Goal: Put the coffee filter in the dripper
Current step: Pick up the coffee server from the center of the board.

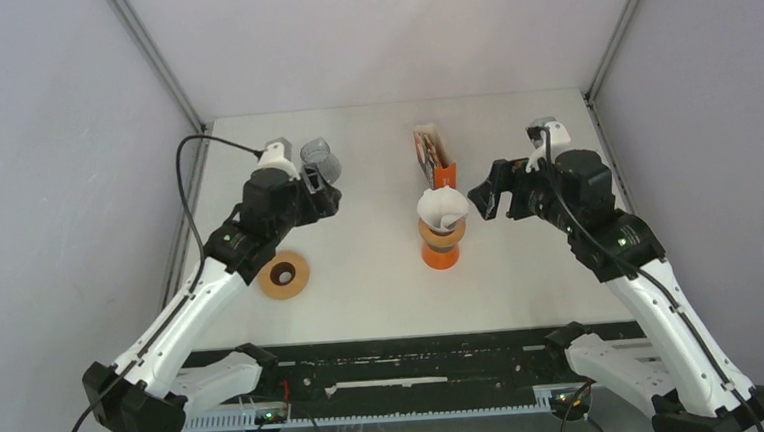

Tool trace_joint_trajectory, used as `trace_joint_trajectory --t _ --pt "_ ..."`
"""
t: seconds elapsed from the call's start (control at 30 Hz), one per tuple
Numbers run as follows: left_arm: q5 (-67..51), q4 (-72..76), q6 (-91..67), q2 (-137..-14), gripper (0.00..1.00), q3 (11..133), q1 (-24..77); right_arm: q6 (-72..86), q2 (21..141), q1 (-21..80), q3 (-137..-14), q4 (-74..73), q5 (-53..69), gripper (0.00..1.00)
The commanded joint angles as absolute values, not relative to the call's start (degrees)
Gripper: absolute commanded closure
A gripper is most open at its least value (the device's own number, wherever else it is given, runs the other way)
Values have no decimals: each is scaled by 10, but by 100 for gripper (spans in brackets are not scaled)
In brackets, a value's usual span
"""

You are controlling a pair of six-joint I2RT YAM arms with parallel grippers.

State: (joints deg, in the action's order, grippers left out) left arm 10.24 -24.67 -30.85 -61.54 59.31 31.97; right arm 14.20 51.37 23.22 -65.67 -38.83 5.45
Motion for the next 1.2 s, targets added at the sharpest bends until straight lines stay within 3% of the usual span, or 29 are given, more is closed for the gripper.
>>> trace_joint_trajectory --t 0.0,0.27,0.8,1.17 --pt "84 -190 -341 -588 25 545 253 132 472 230 -633 -355 29 5" --pt "62 -147 -348 -683 25 583 179 124 365 230 -571 -348 -15 2" --pt "159 -261 -192 -999 29 851 157 116 250 229 -482 -308 -131 0" --pt "143 -287 -159 -1120 41 932 144 108 183 228 -431 -270 -198 0"
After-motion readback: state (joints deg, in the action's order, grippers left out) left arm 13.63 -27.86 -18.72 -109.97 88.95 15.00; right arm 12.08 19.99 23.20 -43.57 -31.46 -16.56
